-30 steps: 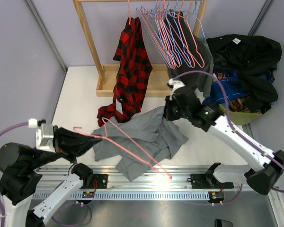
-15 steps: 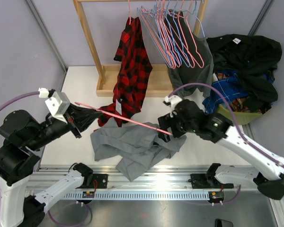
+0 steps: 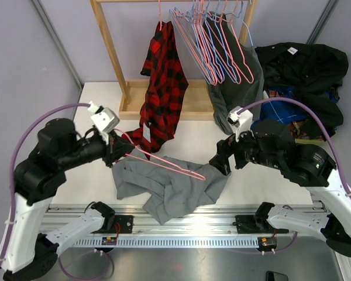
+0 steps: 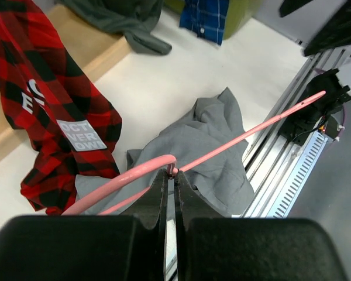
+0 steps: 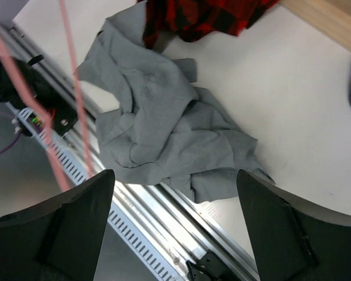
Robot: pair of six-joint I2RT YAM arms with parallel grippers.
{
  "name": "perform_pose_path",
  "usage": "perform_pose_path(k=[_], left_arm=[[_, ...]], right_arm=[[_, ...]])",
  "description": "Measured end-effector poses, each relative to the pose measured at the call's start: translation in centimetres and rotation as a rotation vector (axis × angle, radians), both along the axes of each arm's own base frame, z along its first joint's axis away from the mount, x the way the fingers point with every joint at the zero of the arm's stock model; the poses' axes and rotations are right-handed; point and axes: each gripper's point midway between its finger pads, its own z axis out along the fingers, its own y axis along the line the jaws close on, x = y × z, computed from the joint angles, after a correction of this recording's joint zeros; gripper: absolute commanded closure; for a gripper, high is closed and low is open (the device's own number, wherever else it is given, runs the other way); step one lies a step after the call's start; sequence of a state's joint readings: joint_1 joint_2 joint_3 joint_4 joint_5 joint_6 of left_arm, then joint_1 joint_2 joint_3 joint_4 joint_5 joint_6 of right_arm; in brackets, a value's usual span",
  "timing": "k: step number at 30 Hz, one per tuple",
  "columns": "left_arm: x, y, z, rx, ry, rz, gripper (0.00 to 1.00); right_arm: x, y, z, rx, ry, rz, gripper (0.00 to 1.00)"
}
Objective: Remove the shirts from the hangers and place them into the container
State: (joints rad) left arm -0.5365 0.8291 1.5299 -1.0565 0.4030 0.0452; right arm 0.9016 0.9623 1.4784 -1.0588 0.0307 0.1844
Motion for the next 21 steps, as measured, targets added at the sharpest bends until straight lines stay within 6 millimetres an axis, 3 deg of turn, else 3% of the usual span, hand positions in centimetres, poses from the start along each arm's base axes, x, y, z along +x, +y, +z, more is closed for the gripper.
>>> perform_pose_path(k=[9, 13, 21], left_arm=[[4.1, -2.6, -3.5, 0.088, 0.16, -0.005, 1.0], [4.3, -3.1, -2.9, 0.073, 0.167, -0.015, 1.0], [4.2, -3.6, 0.0, 0.027, 0.118, -0.045, 1.0]], right_arm=[[-3.7, 1.7, 1.3, 0.091, 0.028, 0.227, 0.1], [-4.8, 2.5, 1.0, 0.123, 0.048, 0.305, 0.14], [-4.6, 4.6, -3.6, 0.043, 0.182, 0.358, 0.17]])
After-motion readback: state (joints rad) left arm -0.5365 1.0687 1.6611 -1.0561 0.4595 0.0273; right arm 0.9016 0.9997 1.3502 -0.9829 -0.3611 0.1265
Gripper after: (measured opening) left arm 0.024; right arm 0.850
